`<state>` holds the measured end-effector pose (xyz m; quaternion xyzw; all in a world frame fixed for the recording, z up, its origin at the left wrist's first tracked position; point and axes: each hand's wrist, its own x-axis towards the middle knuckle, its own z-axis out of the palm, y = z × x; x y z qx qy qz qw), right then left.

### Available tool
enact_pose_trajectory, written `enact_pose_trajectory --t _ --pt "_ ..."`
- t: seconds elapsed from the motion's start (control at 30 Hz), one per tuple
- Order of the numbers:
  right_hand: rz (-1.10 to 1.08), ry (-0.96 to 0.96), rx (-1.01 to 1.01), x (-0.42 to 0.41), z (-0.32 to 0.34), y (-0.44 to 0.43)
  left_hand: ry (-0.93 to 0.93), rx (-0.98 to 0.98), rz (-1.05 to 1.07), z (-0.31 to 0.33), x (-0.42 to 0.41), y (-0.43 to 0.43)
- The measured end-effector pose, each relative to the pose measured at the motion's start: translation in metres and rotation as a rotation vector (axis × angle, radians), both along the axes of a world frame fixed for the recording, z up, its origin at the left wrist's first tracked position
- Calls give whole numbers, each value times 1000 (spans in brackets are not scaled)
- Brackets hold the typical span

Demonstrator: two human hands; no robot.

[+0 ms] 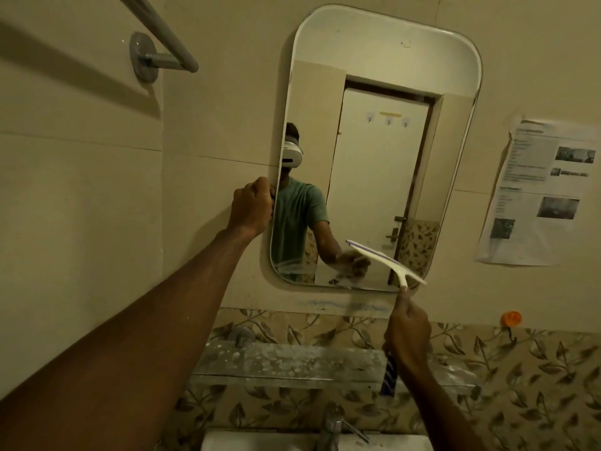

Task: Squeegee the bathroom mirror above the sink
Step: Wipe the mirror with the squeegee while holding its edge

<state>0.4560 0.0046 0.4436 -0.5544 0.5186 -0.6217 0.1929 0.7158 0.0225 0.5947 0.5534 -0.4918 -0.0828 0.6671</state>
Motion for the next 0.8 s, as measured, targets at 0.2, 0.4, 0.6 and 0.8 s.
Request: enact_pose_trajectory --t 0.2,0.4,0.6,0.8 --pt "-6 43 -142 0 59 -4 141 -31 -2 -5 -13 8" --pt "55 -37 3 34 -4 15 119 -23 -5 -7 -11 7" --pt "73 0 -113 34 45 19 68 -38 -13 -11 -8 8" --pt "20 -46 -73 64 7 17 18 -73 -24 -16 1 -1"
